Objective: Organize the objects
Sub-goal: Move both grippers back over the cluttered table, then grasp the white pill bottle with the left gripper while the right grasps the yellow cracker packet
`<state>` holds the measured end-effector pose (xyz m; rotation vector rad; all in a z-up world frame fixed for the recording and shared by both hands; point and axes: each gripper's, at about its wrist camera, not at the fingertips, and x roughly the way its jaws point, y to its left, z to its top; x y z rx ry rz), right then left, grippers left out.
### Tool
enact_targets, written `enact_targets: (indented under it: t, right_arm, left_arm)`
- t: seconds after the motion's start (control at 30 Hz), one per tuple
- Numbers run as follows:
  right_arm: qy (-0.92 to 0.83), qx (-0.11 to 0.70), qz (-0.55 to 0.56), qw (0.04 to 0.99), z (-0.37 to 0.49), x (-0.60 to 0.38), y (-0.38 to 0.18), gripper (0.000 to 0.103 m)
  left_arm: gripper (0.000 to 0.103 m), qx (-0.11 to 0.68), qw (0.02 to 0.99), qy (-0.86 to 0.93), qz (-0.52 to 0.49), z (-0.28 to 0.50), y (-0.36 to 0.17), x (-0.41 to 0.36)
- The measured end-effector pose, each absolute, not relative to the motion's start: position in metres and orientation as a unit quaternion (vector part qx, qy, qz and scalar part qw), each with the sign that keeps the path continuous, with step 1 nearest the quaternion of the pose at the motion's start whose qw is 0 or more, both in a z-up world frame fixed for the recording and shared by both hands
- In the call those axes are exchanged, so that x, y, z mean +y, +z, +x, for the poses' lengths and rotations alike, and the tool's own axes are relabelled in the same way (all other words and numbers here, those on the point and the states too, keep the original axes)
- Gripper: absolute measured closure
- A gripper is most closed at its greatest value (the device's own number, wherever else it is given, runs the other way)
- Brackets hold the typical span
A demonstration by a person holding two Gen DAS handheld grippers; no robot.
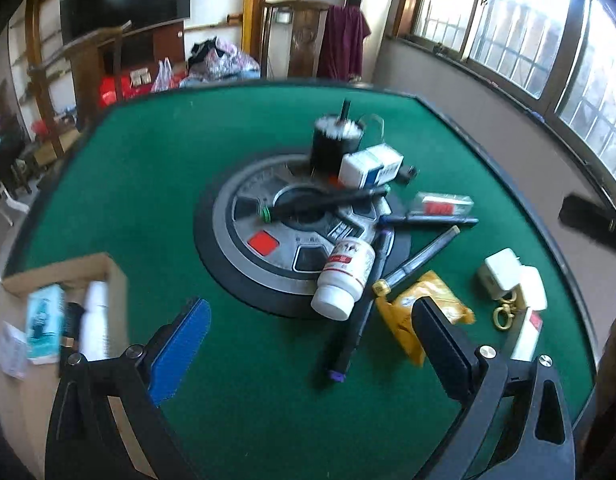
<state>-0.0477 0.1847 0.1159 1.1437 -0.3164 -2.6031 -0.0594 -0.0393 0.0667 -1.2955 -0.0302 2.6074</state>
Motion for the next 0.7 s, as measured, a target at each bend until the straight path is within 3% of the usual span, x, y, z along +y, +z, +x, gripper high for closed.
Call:
enact_targets:
  t: [0.2, 0.4, 0.5, 0.63, 0.67, 0.7]
  right_arm:
    - [-0.882, -0.169, 0.41, 0.16, -0.072, 0.19, 0.073, 0.0]
    - [-0.886, -0.158, 0.408, 0.155, -0.064, 0.199, 0.068, 0.0]
    - [-0.885, -0.167, 0.404, 0.16, -0.062, 0.202, 0.068, 0.0]
    - [-0.888, -0.164, 0.4, 0.16, -0.06, 0.201, 0.067, 0.0]
    - [-0.888, -0.163, 0.399, 0.16, -0.06, 0.2, 0.067, 0.0]
    - [-0.889, -0.162, 0.397, 0.16, -0.06, 0.2, 0.067, 0.0]
  left_arm:
    - [0.005, 0.02, 0.109, 0.892, -0.438, -0.077, 0.046, -0.022]
    - [0.012, -0.003, 0.12, 0.882, -0.456, -0.096, 0.026, -0.02]
    - [0.021, -0.011, 0.134, 0.879, -0.457, -0.1, 0.023, -0.017]
    - [0.056, 0.004, 0.149, 0.87, -0.469, -0.105, 0.021, -0.008]
    - [0.063, -0.003, 0.161, 0.868, -0.469, -0.104, 0.021, -0.008]
    - [0.064, -0.004, 0.164, 0.868, -0.468, -0.104, 0.021, -0.007]
